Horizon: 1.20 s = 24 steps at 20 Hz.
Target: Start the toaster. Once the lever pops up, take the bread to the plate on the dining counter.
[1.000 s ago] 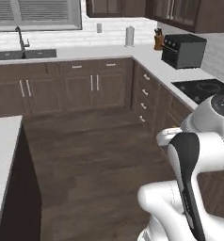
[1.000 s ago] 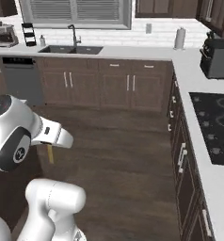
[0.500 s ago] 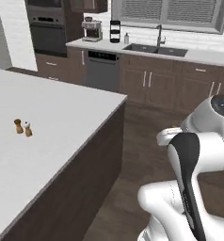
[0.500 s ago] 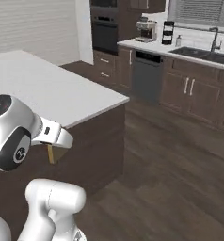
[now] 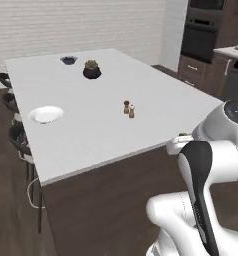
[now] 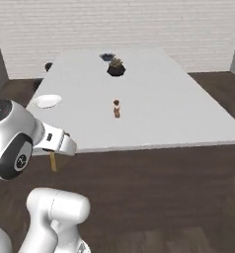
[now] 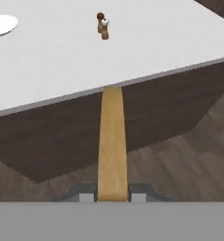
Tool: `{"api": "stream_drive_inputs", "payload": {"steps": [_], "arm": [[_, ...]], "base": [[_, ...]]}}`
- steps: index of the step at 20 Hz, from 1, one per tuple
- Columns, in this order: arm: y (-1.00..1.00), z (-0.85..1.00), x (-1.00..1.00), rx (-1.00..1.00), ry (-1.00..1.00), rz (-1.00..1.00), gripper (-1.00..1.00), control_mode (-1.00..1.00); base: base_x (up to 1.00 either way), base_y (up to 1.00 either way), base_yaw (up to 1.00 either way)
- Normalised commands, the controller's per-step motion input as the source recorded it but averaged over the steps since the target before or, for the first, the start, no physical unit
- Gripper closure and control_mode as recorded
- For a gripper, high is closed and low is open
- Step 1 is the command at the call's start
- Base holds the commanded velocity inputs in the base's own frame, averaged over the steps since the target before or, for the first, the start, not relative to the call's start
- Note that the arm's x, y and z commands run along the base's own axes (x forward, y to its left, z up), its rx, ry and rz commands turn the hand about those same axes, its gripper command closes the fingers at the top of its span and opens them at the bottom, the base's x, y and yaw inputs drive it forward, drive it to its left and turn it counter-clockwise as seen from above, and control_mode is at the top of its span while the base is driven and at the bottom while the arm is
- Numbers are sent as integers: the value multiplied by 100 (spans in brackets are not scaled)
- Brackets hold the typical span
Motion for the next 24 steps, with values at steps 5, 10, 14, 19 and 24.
{"api": "stream_drive_inputs", "payload": {"steps": [5,10,14,19,24], "arm": [[0,0,0,0,0,0,100,100],[0,0,0,0,0,0,100,100],[0,0,0,0,0,0,100,100],[0,0,0,0,0,0,100,100],[0,0,0,0,0,0,100,100]], "base": [[-2,6,89],[0,83,24],[0,100,0],[0,100,0],[10,100,-1]]}}
